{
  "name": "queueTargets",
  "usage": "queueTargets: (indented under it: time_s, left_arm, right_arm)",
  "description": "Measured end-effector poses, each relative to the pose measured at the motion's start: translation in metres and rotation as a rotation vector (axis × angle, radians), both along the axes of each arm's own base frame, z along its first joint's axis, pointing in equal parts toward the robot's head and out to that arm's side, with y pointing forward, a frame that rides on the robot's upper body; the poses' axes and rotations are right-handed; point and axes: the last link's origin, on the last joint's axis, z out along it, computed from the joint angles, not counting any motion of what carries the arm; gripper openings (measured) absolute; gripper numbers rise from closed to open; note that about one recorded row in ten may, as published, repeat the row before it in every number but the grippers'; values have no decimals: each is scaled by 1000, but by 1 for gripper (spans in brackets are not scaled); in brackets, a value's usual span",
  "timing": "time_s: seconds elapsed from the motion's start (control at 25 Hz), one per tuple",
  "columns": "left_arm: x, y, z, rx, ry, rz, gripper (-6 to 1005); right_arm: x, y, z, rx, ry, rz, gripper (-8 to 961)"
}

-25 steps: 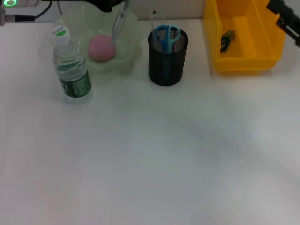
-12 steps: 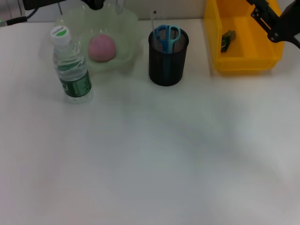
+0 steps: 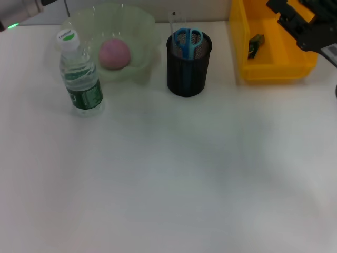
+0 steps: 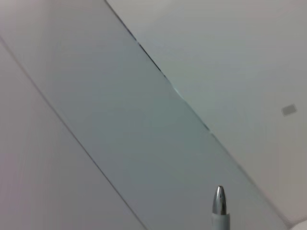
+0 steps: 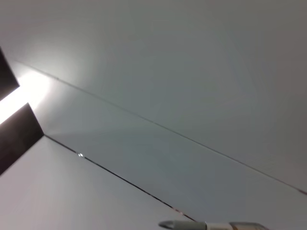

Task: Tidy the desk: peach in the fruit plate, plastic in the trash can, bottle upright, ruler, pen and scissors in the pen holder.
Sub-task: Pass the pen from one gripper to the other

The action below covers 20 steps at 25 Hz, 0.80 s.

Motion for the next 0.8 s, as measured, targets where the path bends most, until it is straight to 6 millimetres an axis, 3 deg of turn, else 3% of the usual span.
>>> queueTargets:
  time_s: [0.36,0.64,0.8]
  left_arm:
    - [16,-1,-21,356,138,-181,133]
    - [21,4,-23,385,143,-169,133]
    - [20,5,-24,391,155,-172,133]
  right_arm:
    - [8,-2,-6,65,-60,-27,497]
    - [6,-4,-7,35,-73,4,497]
    - [2,-4,2,-59,-15,19,497]
